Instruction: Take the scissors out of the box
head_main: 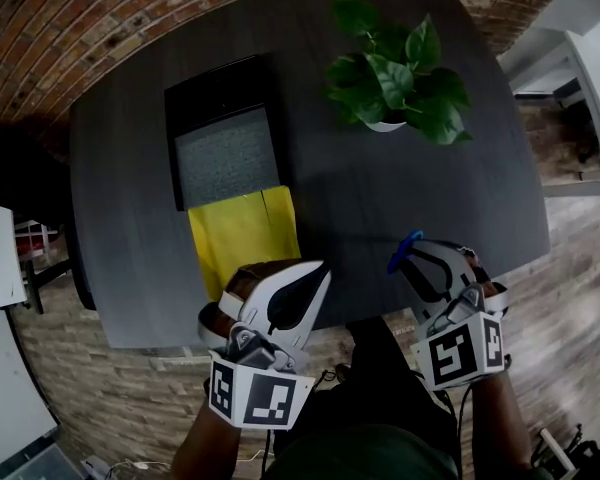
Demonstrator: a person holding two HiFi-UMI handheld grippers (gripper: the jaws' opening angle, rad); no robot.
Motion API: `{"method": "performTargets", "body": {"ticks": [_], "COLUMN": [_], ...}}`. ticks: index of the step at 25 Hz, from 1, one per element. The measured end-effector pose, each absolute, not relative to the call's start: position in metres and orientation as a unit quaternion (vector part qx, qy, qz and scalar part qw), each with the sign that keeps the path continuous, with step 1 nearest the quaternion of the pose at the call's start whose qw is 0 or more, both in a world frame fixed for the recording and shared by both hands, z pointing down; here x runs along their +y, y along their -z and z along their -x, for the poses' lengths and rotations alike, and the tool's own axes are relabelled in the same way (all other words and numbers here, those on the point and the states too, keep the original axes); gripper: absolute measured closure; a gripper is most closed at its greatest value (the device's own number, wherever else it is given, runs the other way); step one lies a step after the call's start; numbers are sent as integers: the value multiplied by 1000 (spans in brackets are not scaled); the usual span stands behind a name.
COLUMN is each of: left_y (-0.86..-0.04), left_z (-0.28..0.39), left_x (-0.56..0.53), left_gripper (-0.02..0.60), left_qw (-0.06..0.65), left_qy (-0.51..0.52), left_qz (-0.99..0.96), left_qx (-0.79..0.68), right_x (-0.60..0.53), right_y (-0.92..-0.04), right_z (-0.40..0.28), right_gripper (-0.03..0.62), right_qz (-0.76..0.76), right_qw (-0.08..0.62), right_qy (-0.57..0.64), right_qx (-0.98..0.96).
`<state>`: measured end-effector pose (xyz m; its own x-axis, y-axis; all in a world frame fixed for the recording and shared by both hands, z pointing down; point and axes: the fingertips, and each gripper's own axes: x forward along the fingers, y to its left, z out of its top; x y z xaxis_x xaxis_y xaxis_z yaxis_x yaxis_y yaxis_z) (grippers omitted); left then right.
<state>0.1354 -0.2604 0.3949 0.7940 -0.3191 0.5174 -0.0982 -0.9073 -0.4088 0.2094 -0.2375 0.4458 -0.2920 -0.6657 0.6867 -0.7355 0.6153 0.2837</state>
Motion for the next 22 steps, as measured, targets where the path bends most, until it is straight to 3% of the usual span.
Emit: {"method": "performTargets", "body": {"ticks": [22], "left_y": [-447], "left_z": [-148], "left_x": [-273], "left_gripper": [583], "left_qw": [140], "left_qy": [322], "left_qz": [930], "left_qx": [107], "right_x": [-251], "right_y": [-490], "right_z": [-208], "right_gripper": [519], "right_qz": [-412], "right_qw": [400], "right_qy": [-74], "right_qx": [-816]}}
